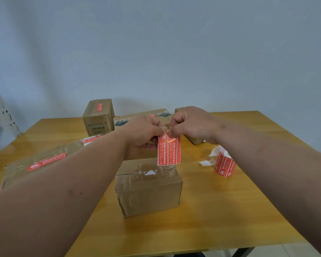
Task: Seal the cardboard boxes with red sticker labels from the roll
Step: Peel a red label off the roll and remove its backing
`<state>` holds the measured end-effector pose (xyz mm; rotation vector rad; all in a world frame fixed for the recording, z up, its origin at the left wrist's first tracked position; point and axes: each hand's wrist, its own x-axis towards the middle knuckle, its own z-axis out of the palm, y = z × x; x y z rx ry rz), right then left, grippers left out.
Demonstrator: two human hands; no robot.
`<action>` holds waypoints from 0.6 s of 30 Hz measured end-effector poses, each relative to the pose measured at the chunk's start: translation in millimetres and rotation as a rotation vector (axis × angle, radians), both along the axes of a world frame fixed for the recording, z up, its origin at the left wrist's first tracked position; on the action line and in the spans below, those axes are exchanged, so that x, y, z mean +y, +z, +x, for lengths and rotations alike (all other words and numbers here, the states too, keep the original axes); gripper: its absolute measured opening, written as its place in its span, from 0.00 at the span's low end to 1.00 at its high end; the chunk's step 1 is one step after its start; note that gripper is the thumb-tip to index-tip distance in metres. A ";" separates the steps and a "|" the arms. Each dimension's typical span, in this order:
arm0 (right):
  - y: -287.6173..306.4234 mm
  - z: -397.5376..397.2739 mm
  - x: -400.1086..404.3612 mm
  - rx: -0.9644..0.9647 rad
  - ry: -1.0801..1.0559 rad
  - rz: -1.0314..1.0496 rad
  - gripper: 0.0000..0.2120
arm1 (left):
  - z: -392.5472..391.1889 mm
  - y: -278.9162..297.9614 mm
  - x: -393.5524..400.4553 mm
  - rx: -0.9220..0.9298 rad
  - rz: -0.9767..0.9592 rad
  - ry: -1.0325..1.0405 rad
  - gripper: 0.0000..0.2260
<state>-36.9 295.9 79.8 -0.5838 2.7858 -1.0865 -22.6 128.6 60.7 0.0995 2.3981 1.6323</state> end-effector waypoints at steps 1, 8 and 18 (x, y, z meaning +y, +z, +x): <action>-0.7 -0.6 0.3 0.003 -0.001 -0.003 0.07 | -0.4 -0.9 0.2 -0.003 0.009 0.002 0.08; -4.3 -6.4 2.6 -0.002 -0.004 -0.031 0.06 | -4.6 -2.1 2.3 -0.012 0.023 0.008 0.07; -7.9 -11.4 5.1 -0.039 -0.002 -0.054 0.06 | -7.8 -3.3 2.0 -0.030 0.042 -0.003 0.07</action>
